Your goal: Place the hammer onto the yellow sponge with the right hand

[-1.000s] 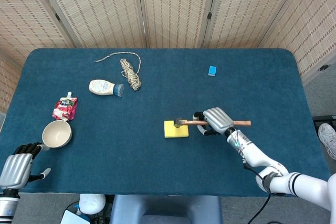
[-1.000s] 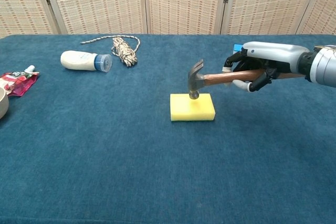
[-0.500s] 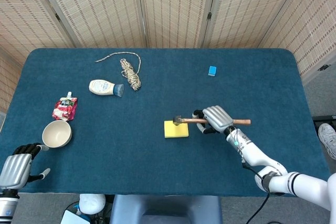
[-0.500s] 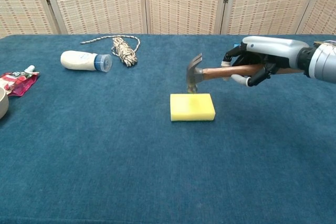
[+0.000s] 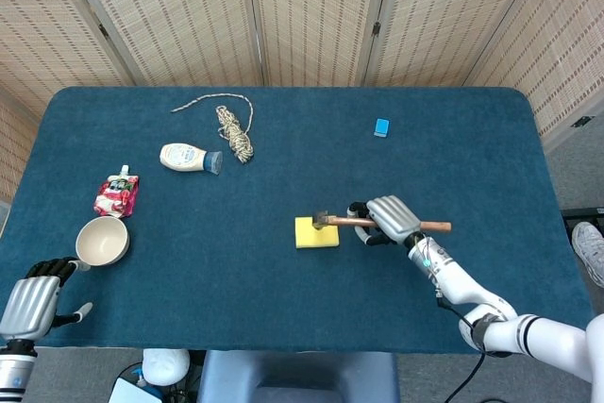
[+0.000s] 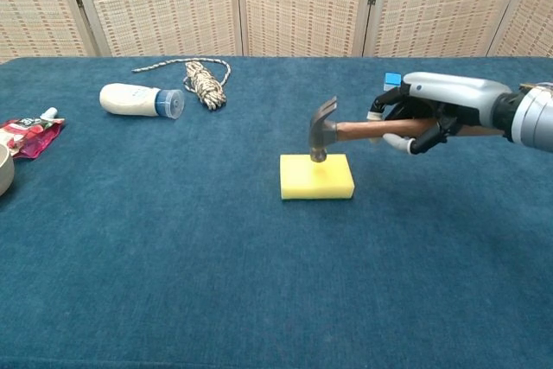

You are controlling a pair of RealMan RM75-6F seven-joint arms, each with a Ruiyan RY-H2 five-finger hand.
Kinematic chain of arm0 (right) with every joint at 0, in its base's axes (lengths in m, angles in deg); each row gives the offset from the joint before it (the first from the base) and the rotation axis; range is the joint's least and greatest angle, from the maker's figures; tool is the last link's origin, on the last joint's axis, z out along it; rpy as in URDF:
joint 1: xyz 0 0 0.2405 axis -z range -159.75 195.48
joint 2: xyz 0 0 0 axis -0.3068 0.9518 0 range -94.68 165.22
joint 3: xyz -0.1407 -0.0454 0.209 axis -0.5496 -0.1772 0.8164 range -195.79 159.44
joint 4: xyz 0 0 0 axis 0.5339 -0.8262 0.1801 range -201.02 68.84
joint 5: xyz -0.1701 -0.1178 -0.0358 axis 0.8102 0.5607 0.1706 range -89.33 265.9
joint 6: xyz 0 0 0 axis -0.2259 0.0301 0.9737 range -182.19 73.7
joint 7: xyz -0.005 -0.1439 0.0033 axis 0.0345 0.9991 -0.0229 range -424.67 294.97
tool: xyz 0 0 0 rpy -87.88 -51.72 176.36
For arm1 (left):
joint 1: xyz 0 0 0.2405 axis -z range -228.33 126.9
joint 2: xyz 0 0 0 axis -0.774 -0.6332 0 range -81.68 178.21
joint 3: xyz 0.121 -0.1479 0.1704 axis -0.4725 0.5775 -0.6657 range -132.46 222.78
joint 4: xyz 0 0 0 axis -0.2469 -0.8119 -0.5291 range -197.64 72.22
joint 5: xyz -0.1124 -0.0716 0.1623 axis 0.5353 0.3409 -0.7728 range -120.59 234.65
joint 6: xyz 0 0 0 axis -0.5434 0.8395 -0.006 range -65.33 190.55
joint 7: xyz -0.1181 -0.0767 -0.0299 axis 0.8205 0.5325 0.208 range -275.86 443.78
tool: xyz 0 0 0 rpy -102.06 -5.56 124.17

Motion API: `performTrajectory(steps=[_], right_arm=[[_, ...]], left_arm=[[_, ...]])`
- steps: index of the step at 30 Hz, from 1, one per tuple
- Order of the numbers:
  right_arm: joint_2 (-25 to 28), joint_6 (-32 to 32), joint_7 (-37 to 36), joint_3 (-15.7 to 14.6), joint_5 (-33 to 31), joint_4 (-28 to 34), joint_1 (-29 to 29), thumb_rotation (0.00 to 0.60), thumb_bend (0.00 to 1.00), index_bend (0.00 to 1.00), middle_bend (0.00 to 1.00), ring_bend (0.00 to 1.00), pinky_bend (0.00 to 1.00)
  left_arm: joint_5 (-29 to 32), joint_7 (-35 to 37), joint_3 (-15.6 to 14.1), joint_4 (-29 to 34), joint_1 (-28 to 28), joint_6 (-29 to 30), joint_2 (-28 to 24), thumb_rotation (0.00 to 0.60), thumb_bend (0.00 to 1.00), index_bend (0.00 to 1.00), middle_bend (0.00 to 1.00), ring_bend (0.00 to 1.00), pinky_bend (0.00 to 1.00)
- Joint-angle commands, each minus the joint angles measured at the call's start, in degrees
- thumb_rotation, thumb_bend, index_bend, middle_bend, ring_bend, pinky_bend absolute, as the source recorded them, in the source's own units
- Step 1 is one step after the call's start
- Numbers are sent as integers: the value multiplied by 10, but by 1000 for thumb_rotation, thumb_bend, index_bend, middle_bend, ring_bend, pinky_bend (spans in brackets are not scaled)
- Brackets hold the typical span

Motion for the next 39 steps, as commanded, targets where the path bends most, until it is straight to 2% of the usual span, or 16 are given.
performTrajectory(steps=[1, 9, 17, 22, 29, 31, 33, 39], right_arm=[[-19, 17, 5, -11, -3, -25, -3, 600, 1000, 814, 915, 1000, 1000], [-15, -31, -36, -1, 27, -27, 4, 600, 1000, 818, 917, 1000, 1000], [-5, -34, -43, 4, 14, -33, 10, 600, 1000, 818, 916, 1000, 1000], [-27, -29, -38, 20, -15, -78, 10, 600, 1000, 818, 911, 1000, 1000], [-97, 2, -60, 53, -59, -168, -10, 600, 1000, 818, 870, 991, 992], [-115, 26, -75, 61, -72, -191, -20, 600, 1000, 818, 847, 971, 948], [-133, 36, -83, 65, -75, -214, -28, 600, 1000, 818, 817, 932, 857], [-169, 59, -108, 79, -84, -266, -43, 600, 1000, 818, 745, 857, 711]], left_arm=[[1, 0, -1, 1, -1, 1, -1, 600, 216, 357, 311, 274, 253], [3, -2, 0, 3, -4, 5, -4, 600, 217, 357, 311, 274, 253], [-1, -5, -1, 5, 0, 0, -1, 600, 217, 355, 311, 274, 253], [1, -6, 1, 4, 3, -4, 1, 600, 217, 355, 311, 274, 253], [3, -13, 3, 5, 9, -12, 4, 600, 216, 354, 311, 274, 254], [3, -14, 3, 7, 9, -12, 3, 600, 217, 354, 311, 274, 254], [4, -15, 3, 8, 9, -10, 2, 600, 217, 354, 311, 274, 253], [9, -14, 1, 8, 7, -13, -2, 600, 216, 350, 311, 274, 253]])
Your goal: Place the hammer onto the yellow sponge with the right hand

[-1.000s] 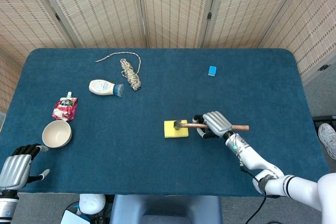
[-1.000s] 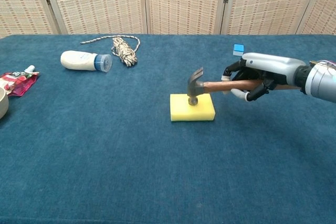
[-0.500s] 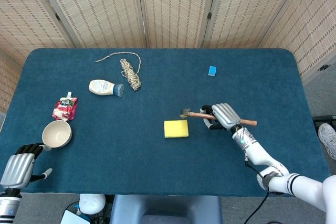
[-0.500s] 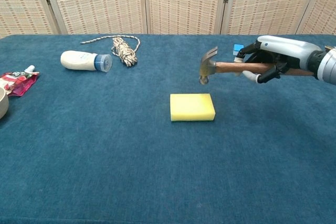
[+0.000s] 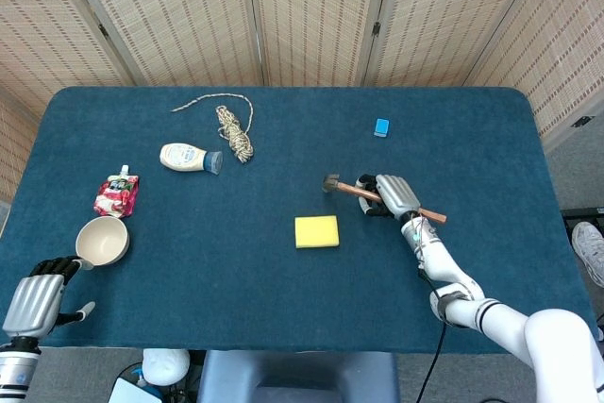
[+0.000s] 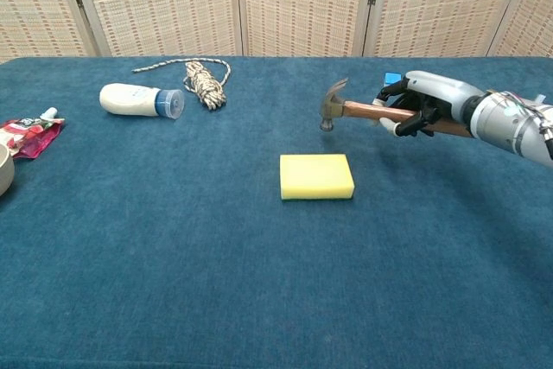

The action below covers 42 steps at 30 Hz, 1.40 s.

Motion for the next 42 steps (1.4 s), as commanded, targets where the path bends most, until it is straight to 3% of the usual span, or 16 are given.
performTrajectory(steps=[1, 4, 6, 9, 12, 14, 17, 23, 28, 34, 42], right_arm=[[-19, 11, -22, 11, -6, -23, -10, 600, 1000, 818, 735, 846, 697], [-27, 6, -36, 10, 4, -35, -12, 600, 996, 771, 680, 778, 642], [-30, 8, -46, 8, 10, -42, -14, 600, 927, 674, 629, 708, 593], [-29, 18, -62, 5, 16, -43, -15, 600, 667, 465, 488, 527, 451], [-22, 13, -69, 1, 23, -40, -12, 600, 282, 102, 201, 226, 246], [-13, 1, -69, -1, 31, -36, -7, 600, 135, 9, 86, 119, 164], [4, -20, -58, -11, 46, -26, 2, 600, 42, 0, 13, 49, 109], [68, -95, -25, -22, 67, 40, 41, 600, 29, 0, 0, 36, 94], [141, -155, 81, -37, 65, 130, 90, 600, 183, 0, 77, 36, 93], [231, -247, 208, -54, 56, 247, 165, 600, 192, 12, 154, 40, 95], [322, -349, 256, -76, 42, 362, 265, 600, 193, 71, 176, 58, 97]], left_arm=[[1, 0, -1, 0, 0, -2, -1, 600, 217, 350, 311, 274, 253], [1, 0, -1, 0, 1, -2, -1, 600, 217, 348, 311, 274, 253], [1, 0, -1, 1, 2, -3, -1, 600, 216, 347, 311, 274, 253], [-1, 0, 0, 1, 3, -4, -1, 600, 217, 347, 311, 274, 253], [-1, 0, 1, 1, 4, -3, -1, 600, 217, 346, 311, 274, 253], [0, 1, 2, -1, 4, -3, -1, 600, 217, 346, 311, 274, 253], [-5, 3, 3, -6, 5, 1, 2, 600, 217, 346, 311, 274, 253], [-10, 7, 9, -18, 5, 15, 14, 600, 216, 346, 311, 274, 253], [-10, -4, 16, -15, 2, 30, 18, 600, 216, 346, 311, 274, 253], [-14, -20, 23, -4, 2, 47, 27, 600, 216, 347, 311, 274, 253], [-28, -37, 26, 19, 1, 67, 31, 600, 216, 346, 311, 274, 253]])
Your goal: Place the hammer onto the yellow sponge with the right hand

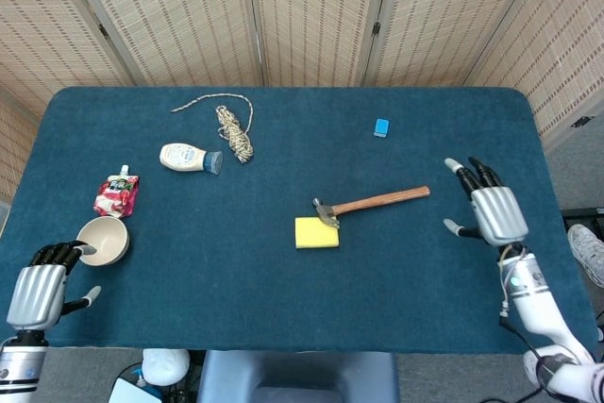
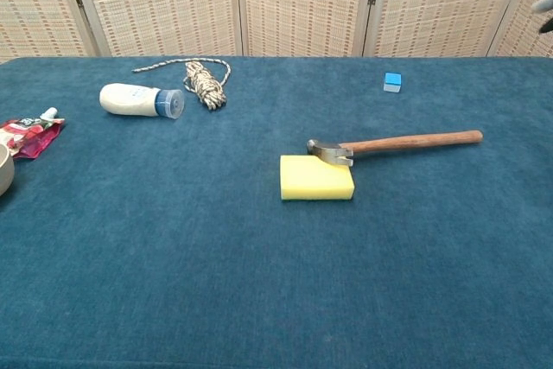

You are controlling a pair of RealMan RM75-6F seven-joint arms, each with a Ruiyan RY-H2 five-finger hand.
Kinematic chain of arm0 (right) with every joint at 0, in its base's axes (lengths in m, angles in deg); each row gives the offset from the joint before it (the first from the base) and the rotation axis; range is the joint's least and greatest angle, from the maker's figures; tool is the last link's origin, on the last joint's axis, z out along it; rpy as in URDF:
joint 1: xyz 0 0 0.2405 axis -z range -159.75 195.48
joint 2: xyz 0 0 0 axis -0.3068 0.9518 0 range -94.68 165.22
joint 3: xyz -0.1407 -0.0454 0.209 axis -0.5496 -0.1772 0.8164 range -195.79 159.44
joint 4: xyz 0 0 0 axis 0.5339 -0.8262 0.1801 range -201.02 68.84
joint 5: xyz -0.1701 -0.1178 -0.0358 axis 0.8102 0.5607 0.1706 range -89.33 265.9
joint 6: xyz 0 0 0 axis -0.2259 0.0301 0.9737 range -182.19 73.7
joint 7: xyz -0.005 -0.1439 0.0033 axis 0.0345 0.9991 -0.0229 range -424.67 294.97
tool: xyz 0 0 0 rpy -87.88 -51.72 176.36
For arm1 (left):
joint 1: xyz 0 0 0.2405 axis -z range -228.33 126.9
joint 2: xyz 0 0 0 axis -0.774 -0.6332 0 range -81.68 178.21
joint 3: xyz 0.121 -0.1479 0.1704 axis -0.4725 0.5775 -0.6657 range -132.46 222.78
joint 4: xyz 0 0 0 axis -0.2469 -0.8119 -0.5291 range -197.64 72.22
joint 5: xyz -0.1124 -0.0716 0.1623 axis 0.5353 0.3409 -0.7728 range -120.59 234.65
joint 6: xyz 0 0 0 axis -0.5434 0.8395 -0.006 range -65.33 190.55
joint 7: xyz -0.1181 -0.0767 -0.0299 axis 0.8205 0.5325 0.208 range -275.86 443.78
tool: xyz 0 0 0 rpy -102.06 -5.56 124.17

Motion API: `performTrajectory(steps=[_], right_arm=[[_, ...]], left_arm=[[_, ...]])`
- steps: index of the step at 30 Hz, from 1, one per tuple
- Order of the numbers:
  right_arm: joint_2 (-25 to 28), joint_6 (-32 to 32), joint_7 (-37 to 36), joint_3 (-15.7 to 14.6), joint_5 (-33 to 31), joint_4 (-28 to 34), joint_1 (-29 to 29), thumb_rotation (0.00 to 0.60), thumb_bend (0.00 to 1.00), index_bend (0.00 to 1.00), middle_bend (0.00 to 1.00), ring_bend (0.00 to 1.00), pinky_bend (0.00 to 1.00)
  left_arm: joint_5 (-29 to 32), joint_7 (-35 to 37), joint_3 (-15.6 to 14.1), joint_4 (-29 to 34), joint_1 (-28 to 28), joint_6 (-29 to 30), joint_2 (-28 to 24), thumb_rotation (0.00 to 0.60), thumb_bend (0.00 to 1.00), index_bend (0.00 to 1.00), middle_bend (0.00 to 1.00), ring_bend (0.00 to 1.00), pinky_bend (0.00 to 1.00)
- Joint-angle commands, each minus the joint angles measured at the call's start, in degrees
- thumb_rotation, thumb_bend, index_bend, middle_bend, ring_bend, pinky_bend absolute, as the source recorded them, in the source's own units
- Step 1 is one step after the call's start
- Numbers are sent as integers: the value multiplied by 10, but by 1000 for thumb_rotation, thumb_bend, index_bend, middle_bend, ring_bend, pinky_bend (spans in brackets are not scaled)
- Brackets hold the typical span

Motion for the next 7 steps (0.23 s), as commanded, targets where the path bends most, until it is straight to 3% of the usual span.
performTrajectory(steps=[1, 7], right_arm=[[40, -48, 29, -17, -7, 48, 49, 600, 193, 71, 176, 60, 97], [61, -78, 32, -28, -1, 84, 87, 600, 192, 91, 182, 74, 97]], left_arm=[[-3, -5, -1, 13, 0, 1, -2, 600, 216, 346, 311, 274, 253], [-4, -9, 1, 23, -2, 7, 1, 600, 217, 345, 311, 274, 253]])
